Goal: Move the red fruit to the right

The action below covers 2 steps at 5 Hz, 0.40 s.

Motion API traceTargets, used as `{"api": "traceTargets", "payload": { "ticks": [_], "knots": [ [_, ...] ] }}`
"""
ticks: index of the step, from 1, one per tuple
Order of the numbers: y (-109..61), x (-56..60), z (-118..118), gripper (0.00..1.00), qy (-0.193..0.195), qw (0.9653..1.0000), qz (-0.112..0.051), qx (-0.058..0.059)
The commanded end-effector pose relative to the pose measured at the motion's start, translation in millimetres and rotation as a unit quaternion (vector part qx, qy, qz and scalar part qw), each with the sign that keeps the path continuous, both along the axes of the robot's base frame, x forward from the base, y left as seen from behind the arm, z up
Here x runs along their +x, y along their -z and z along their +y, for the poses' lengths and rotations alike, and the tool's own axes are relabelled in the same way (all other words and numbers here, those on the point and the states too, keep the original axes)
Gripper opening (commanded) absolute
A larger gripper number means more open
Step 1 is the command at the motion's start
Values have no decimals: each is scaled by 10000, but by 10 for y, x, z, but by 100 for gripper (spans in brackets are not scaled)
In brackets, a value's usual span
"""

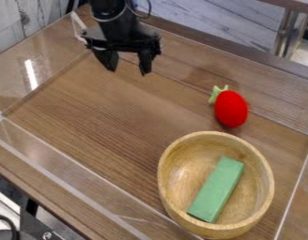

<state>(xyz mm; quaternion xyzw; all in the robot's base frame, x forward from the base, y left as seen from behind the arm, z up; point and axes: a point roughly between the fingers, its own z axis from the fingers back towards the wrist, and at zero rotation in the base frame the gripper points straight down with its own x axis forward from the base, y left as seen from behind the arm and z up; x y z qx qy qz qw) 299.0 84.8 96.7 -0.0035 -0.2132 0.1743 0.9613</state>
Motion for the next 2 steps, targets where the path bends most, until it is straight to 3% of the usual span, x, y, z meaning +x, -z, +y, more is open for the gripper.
{"api": "traceTargets", "payload": {
  "ticks": [1,2],
  "knots": [
    [-126,16,128,100,88,9998,-145,72],
    [-139,-21,217,100,138,9999,-96,42]
  ]
}}
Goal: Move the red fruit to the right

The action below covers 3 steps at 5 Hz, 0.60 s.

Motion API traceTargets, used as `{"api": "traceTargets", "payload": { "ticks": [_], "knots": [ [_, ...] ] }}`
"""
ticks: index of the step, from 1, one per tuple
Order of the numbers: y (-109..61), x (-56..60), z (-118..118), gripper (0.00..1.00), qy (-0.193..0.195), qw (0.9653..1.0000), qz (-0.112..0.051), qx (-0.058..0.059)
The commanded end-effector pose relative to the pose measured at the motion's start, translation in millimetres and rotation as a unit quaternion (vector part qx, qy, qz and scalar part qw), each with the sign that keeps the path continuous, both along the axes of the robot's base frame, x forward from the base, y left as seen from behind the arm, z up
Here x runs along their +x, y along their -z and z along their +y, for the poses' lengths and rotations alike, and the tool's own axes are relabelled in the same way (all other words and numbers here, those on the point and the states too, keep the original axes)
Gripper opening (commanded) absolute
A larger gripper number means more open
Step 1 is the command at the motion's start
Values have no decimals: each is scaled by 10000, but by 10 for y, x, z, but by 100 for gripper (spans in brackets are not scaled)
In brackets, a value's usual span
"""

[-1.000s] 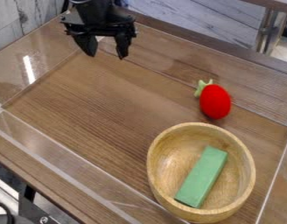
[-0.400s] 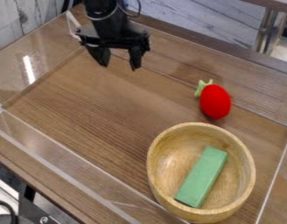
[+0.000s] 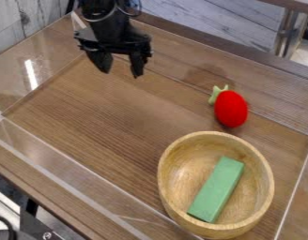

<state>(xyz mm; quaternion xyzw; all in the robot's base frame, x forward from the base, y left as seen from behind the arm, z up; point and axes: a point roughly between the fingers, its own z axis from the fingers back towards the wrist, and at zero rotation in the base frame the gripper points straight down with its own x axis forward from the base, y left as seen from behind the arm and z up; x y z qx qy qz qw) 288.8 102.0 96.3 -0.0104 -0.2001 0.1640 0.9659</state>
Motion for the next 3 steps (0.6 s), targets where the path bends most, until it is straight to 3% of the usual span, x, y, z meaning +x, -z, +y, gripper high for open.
{"api": "traceTargets", "payload": {
  "ticks": [1,2,3],
  "knots": [
    [-206,60,112,0,92,9997,-201,55],
    [-212,55,146,100,132,9997,-204,34],
    [-207,72,128,100,105,9997,-214,-22]
  ]
}}
